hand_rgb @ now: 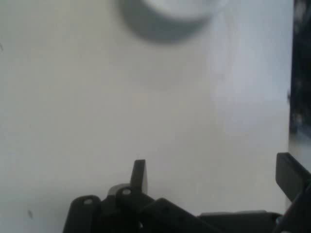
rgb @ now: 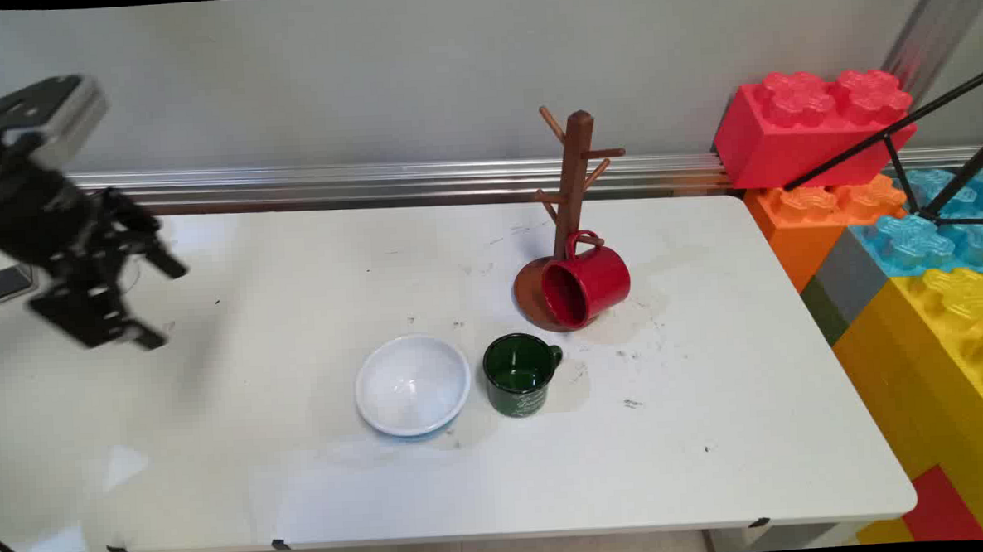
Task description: Pick up the red mug from the rack, then place the picked object on the table
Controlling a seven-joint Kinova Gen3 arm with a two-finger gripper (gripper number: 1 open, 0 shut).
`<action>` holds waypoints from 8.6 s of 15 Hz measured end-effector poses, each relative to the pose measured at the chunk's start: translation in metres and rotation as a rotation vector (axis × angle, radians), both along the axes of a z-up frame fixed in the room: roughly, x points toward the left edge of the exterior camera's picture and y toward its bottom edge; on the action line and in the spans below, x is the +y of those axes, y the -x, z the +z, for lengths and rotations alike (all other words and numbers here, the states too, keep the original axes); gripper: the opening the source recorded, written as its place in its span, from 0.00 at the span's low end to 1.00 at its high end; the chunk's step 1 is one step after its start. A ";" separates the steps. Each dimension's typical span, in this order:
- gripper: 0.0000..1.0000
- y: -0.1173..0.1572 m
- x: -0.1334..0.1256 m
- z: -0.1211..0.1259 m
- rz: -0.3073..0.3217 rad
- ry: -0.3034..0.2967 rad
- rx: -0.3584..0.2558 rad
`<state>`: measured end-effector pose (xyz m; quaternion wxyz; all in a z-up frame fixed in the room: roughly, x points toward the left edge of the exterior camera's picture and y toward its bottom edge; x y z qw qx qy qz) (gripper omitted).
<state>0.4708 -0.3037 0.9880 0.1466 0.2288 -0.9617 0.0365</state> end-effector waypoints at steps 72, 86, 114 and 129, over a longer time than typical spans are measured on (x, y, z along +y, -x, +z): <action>1.00 0.313 -0.121 -0.197 0.590 0.164 0.550; 1.00 0.324 -0.134 -0.227 0.628 0.155 0.607; 0.00 0.322 -0.140 -0.227 0.716 0.165 0.673; 0.00 0.320 -0.127 -0.210 0.734 0.155 0.670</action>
